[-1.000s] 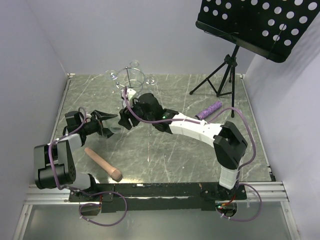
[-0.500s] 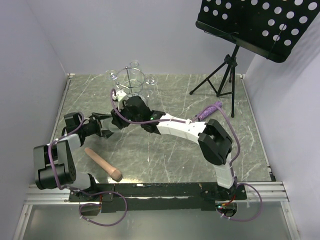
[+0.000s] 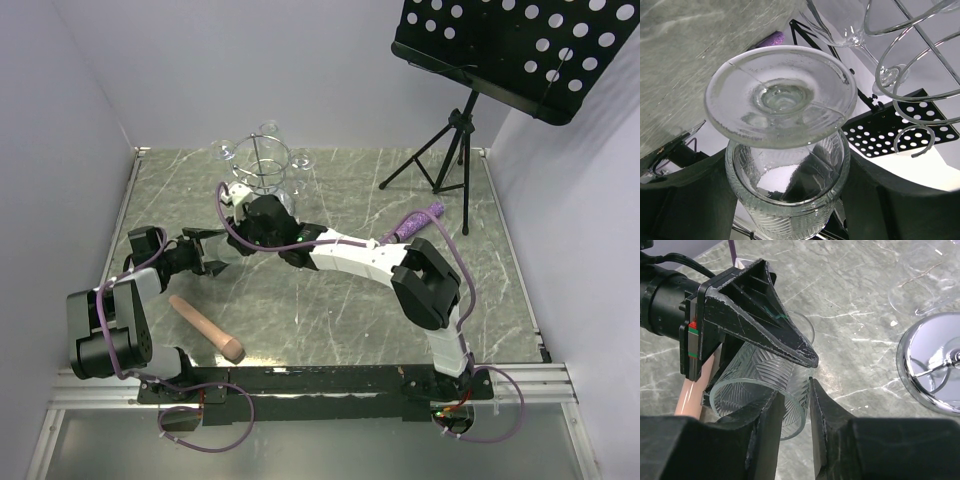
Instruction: Take the wine glass off the wine glass rack
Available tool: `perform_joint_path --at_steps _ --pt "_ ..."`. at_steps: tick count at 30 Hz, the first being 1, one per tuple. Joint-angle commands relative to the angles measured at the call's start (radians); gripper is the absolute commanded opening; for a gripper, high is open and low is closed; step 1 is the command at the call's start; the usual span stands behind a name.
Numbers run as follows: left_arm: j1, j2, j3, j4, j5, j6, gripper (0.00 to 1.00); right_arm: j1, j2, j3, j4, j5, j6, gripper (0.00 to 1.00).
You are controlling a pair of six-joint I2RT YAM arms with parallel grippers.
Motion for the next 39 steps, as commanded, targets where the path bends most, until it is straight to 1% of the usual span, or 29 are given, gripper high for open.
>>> perform_joint_path --at_steps 1,3,4,5,7,8,11,14,17,18,19,21,22,24,25,27,28,34,39 --pt "-0.015 -0.041 0.002 0.042 0.109 0.028 0.01 -0.004 0.026 0.05 0.071 0.037 0.01 0.33" --pt "-0.012 -0.041 0.001 0.043 0.11 0.03 0.01 -0.004 0.029 0.044 0.07 0.049 0.01 0.58" --pt "-0.013 -0.041 -0.001 0.043 0.11 0.031 0.01 -0.004 0.031 0.043 0.067 0.055 0.013 0.68" --pt "-0.015 -0.043 -0.002 0.039 0.11 0.034 0.01 -0.004 0.031 0.043 0.062 0.053 0.016 0.72" --pt "-0.015 -0.043 -0.002 0.035 0.112 0.039 0.01 -0.007 0.037 0.044 0.057 0.026 0.01 0.72" --pt "-0.015 -0.043 -0.002 0.037 0.114 0.039 0.01 -0.007 0.038 0.046 0.056 0.011 0.004 0.7" --pt "-0.015 -0.043 0.001 0.04 0.112 0.037 0.01 -0.013 0.045 0.049 0.053 -0.031 0.013 0.59" --pt "-0.015 -0.043 0.002 0.046 0.114 0.034 0.01 -0.011 0.052 0.047 0.048 -0.049 0.025 0.54" --pt "-0.015 -0.043 0.004 0.034 0.111 0.042 0.01 -0.011 0.058 0.046 0.048 -0.06 0.027 0.43" --pt "-0.013 -0.044 0.007 0.028 0.109 0.046 0.01 -0.011 0.063 0.044 0.05 -0.06 0.03 0.38" --pt "-0.015 -0.044 0.009 0.023 0.107 0.049 0.01 -0.011 0.064 0.044 0.05 -0.055 0.029 0.27" --pt "-0.013 -0.04 0.016 0.002 0.094 0.062 0.02 -0.011 0.057 0.043 0.056 -0.029 0.03 0.1" --pt "-0.013 -0.038 0.019 -0.018 0.085 0.071 0.17 -0.011 0.048 0.04 0.062 -0.014 0.027 0.0" --pt "-0.012 -0.03 0.027 -0.046 0.063 0.094 0.52 -0.011 0.031 0.033 0.073 0.018 0.01 0.0" --pt "-0.012 -0.026 0.027 -0.041 0.055 0.109 0.64 -0.013 0.022 0.029 0.076 0.03 0.001 0.0" --pt "-0.009 -0.023 0.035 -0.024 0.048 0.14 0.97 -0.018 0.002 0.018 0.079 0.032 -0.019 0.0" --pt "-0.006 -0.021 0.036 -0.032 0.045 0.157 1.0 -0.021 -0.011 0.011 0.076 0.034 -0.025 0.0" --pt "0.01 -0.046 0.067 -0.181 0.023 0.302 1.0 -0.047 -0.11 -0.081 0.071 0.032 -0.056 0.0" --pt "0.037 -0.04 0.102 -0.305 -0.008 0.446 1.0 -0.062 -0.263 -0.219 0.073 0.001 -0.174 0.0"
